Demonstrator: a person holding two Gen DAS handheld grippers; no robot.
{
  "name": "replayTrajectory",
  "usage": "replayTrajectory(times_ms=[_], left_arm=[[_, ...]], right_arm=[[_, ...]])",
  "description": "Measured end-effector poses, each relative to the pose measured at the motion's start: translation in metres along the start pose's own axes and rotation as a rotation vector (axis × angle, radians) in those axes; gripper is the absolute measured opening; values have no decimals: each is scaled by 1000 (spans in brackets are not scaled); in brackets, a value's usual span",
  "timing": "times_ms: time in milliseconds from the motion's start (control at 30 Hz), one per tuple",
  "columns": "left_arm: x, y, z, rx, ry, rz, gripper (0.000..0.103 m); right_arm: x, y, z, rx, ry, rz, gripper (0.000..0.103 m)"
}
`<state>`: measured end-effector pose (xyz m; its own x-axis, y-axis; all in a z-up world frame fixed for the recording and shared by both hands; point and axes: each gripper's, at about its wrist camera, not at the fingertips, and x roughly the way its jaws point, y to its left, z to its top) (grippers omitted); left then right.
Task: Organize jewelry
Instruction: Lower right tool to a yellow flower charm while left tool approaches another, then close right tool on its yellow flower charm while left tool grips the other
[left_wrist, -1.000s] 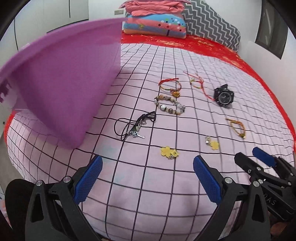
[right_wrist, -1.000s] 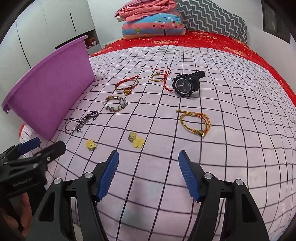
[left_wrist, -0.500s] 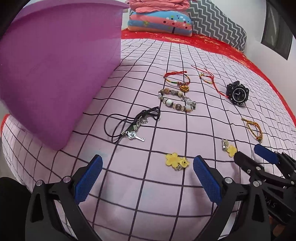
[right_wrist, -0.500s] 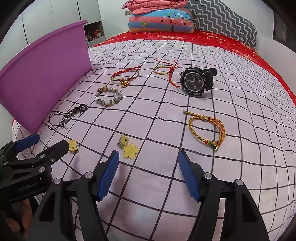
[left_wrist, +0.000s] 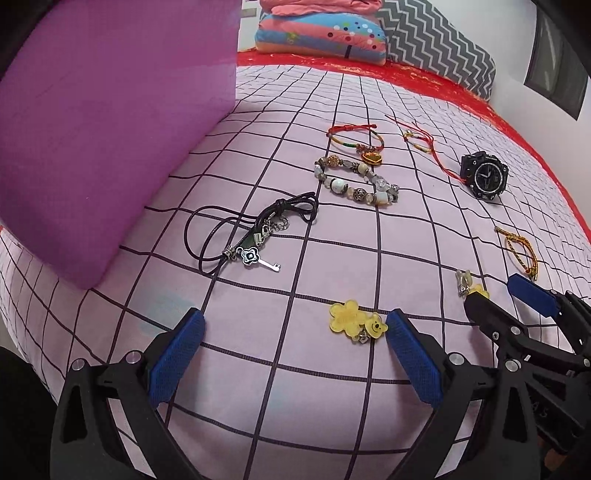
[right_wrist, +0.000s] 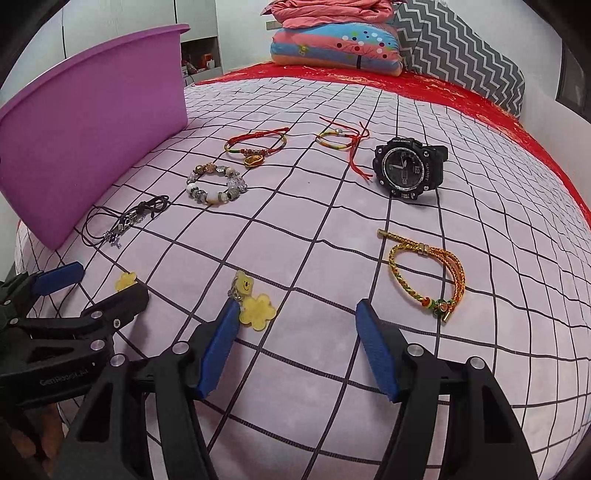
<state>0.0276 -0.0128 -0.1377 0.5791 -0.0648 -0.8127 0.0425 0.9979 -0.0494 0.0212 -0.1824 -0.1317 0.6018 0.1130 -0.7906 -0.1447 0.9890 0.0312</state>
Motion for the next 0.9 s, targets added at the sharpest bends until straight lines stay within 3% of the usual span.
replayTrajectory(times_ms=[167, 333, 533, 667, 767, 900], left_arm=[[1, -2, -2, 0, -14, 11, 96], [1, -2, -2, -12, -14, 9, 95], [-3, -7, -6, -2, -18, -9, 85], [-8, -15, -7, 31, -25, -22, 67], [-10, -17, -8, 42, -27, -41, 57], [-14, -20, -6, 67, -17, -92, 24]], right_arm=[[1, 3, -1, -23, -13, 3, 55], [4, 4, 0, -33, -6, 11, 54], [3, 12, -1, -79, -9, 11, 35], [3, 22, -2, -112, -12, 1, 22], [3, 24, -2, -116, -13, -2, 20], [0, 21, -1, -99, -13, 12, 20]])
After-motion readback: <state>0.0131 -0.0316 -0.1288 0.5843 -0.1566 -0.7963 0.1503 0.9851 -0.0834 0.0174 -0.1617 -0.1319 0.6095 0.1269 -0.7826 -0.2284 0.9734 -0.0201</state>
